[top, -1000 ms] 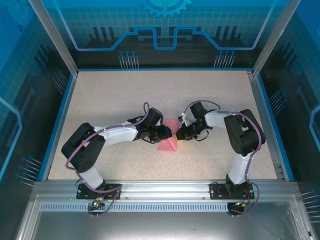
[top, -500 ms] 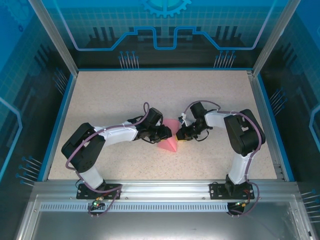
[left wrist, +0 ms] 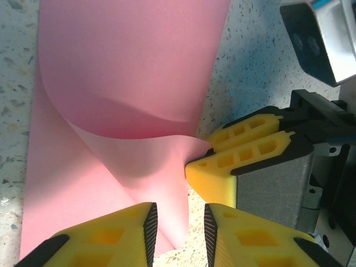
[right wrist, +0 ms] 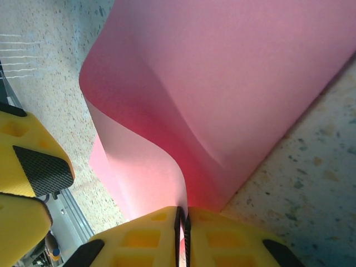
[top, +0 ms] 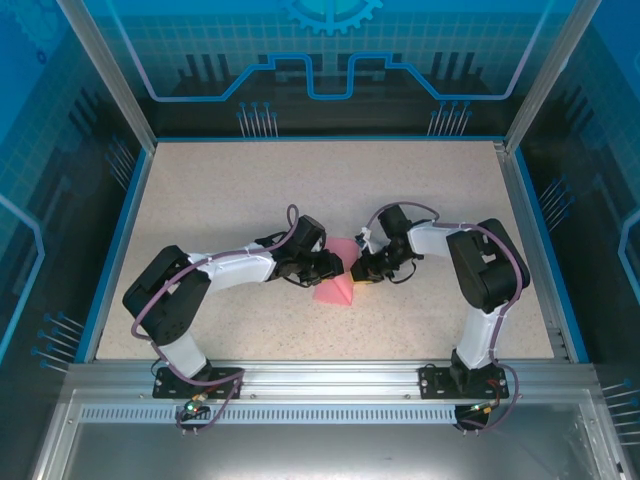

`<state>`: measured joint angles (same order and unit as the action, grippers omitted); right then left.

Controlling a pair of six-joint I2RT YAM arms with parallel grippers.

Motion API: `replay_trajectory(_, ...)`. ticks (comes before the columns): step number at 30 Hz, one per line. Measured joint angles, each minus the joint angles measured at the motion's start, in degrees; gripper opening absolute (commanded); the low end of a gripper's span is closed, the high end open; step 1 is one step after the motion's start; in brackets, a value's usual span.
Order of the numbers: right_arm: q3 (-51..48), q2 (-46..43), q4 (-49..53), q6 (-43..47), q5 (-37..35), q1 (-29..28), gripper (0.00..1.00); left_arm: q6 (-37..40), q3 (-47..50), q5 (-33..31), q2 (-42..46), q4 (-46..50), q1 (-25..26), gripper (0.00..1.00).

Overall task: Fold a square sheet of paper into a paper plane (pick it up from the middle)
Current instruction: Fold the triangle a second time at the center of the table.

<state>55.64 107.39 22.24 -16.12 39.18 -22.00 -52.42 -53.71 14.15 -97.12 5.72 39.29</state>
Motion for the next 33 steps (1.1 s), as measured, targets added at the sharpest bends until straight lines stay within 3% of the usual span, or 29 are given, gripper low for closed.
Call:
replay_trajectory(21,-1.3,-0.1,-1.3,-3.4,-1.4,-0.2,0.11,0.0,0.0,0.0,0.0,0.0,0.0,0.28)
replay_trajectory(29,-1.3,-0.6,-1.3,-3.4,-2.6,-0.2,0.10,0.0,0.0,0.0,0.0,0.0,0.0,0.21)
replay_trajectory(33,-1.3,-0.6,-1.3,-3.4,-2.6,-0.2,0.10,0.0,0.0,0.0,0.0,0.0,0.0,0.14)
